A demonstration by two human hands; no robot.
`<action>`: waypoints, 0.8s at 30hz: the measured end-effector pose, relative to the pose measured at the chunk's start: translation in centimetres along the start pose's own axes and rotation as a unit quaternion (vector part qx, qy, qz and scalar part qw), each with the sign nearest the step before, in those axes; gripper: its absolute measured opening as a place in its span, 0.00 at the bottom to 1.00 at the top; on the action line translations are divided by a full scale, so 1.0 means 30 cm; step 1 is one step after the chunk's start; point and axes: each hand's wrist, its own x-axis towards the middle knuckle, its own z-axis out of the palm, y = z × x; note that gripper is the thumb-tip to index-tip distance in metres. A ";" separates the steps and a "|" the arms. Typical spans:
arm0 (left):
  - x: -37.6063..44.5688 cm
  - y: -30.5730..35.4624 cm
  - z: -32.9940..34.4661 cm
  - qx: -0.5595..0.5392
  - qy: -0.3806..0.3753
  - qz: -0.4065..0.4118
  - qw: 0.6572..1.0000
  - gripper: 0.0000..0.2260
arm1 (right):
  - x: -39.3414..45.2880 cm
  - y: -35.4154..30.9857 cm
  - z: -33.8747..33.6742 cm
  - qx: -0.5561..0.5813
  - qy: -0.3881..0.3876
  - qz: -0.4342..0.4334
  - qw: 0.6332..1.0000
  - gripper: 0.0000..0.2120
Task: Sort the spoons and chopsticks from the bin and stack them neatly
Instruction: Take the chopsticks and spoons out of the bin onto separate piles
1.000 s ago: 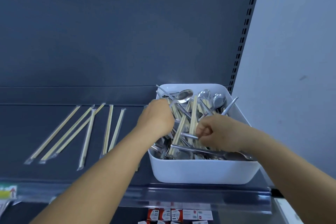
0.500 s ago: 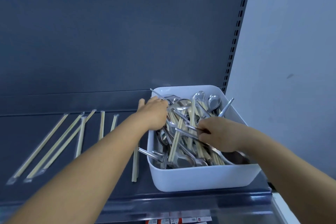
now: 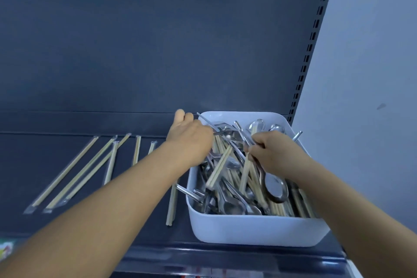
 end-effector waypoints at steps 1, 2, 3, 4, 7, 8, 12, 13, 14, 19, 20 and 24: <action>-0.009 -0.011 -0.011 0.003 0.004 -0.018 1.000 0.04 | 0.006 -0.005 -0.007 0.008 0.010 -0.013 1.000 0.15; -0.019 -0.023 -0.025 0.008 0.008 -0.034 0.999 0.02 | 0.013 -0.014 -0.014 0.017 0.021 -0.025 0.999 0.13; -0.032 -0.037 -0.034 0.013 0.013 -0.052 0.999 0.02 | 0.021 -0.024 -0.021 0.026 0.033 -0.038 0.998 0.13; -0.046 -0.051 -0.044 0.018 0.018 -0.068 0.997 0.04 | 0.029 -0.037 -0.026 0.033 0.046 -0.049 0.997 0.13; -0.092 -0.103 -0.069 0.030 0.019 -0.085 0.996 0.05 | 0.046 -0.087 -0.032 0.044 0.077 -0.067 0.994 0.13; -0.109 -0.122 -0.075 0.018 0.008 -0.086 0.996 0.03 | 0.049 -0.106 -0.029 0.051 0.075 -0.069 0.993 0.13; -0.176 -0.208 -0.096 -0.067 -0.030 -0.102 0.992 0.11 | 0.061 -0.204 -0.002 0.081 0.065 -0.069 0.992 0.14; -0.193 -0.235 -0.099 -0.075 -0.028 -0.105 0.991 0.13 | 0.061 -0.239 0.005 0.084 0.069 -0.074 0.991 0.14; -0.210 -0.264 -0.101 -0.078 -0.019 -0.109 0.991 0.14 | 0.059 -0.280 0.013 0.083 0.073 -0.080 0.991 0.13; -0.342 -0.479 -0.087 -0.103 0.028 -0.150 0.983 0.14 | 0.023 -0.525 0.100 0.097 0.090 -0.098 0.986 0.12; -0.376 -0.534 -0.077 -0.119 0.033 -0.160 0.979 0.14 | 0.016 -0.582 0.126 0.100 0.090 -0.100 0.986 0.11; -0.536 -0.762 -0.004 -0.159 0.019 -0.185 0.970 0.15 | -0.006 -0.818 0.272 0.109 0.072 -0.102 0.986 0.12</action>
